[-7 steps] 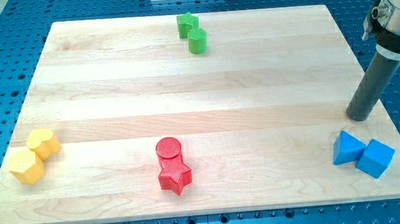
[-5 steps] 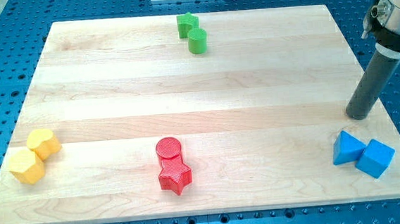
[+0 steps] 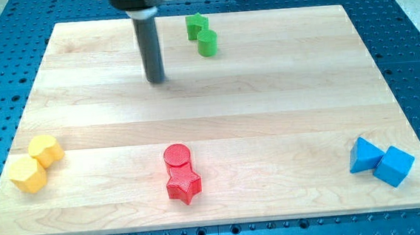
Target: Place green blocks diagonal to each other
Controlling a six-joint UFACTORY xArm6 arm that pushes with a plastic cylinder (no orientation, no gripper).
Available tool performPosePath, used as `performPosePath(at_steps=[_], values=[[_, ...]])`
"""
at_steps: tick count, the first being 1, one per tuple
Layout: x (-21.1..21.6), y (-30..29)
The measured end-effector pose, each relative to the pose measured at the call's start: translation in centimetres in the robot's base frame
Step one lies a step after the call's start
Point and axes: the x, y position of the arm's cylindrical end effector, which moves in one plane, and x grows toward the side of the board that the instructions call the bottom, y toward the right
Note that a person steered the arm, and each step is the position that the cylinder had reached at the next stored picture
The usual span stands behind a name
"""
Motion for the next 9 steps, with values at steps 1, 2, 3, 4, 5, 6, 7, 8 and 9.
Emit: performPosePath(at_steps=[1,2,3,4,5,6,7,8,9], values=[[-3.2,1.2],[-4.3,6.2],[-4.7,17.0],[-4.7,20.3],[-4.9,19.3],[-8.4,20.6],[-5.3,13.5],[-7.3,3.5],[-11.1,4.0]])
